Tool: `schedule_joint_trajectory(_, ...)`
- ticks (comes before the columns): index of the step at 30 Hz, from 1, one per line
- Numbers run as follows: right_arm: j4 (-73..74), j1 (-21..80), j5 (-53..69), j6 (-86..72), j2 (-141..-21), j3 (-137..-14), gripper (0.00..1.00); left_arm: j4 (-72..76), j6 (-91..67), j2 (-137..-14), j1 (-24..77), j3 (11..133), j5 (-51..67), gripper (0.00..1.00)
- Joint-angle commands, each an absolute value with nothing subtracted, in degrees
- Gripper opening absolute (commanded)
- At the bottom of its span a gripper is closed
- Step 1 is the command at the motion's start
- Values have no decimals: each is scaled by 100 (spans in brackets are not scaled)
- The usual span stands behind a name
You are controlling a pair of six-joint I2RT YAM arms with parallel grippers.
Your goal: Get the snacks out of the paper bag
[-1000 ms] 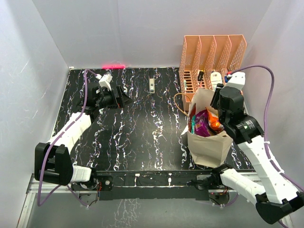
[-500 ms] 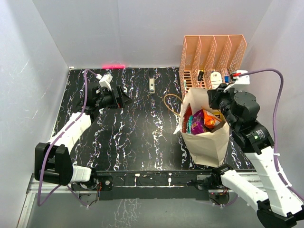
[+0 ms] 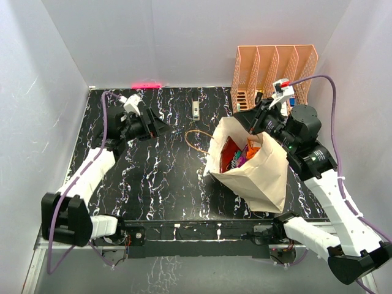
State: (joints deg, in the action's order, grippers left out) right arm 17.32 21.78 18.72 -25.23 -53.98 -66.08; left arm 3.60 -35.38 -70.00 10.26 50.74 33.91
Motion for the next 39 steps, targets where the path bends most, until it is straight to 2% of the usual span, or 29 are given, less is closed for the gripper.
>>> schedule_joint_trajectory(1,789,2193,2954,-2890,-5451,-6690,7,1423,-5248,-5976,1098,4337,3884,98)
schedule_joint_trajectory(5,696,2191,3395,-3162,-5387,-6409,7,2091,-5816,-6034,1510,4032,3905,98)
schedule_joint_trajectory(12,389,2194,3680,-3410,-5090,-6087,7,1286,-5408,-6310,2511,4152,2639,98)
schedule_joint_trajectory(16,498,2193,3725,-3410,-5106,-6095,7,1615,-5437,-6698,2611,4341,2890,92)
schedule_joint_trajectory(19,615,2197,3733,-3350,-5149,-6144,7,2024,-5535,-6971,2723,4422,3041,77)
schedule_joint_trajectory(25,808,2189,3545,-3206,-5220,-6368,8,2048,-5655,-7276,2766,4550,2985,20)
schedule_joint_trajectory(29,913,2193,3560,-3048,-5308,-6494,8,2047,-5649,-7050,2785,4398,2979,3)
schedule_joint_trajectory(30,914,2193,3515,-3042,-5311,-6495,7,2114,-5701,-6940,2798,4318,2966,0)
schedule_joint_trajectory(39,602,2196,3574,-3226,-5692,-6625,8,2031,-6095,-5862,3011,3509,2918,0)
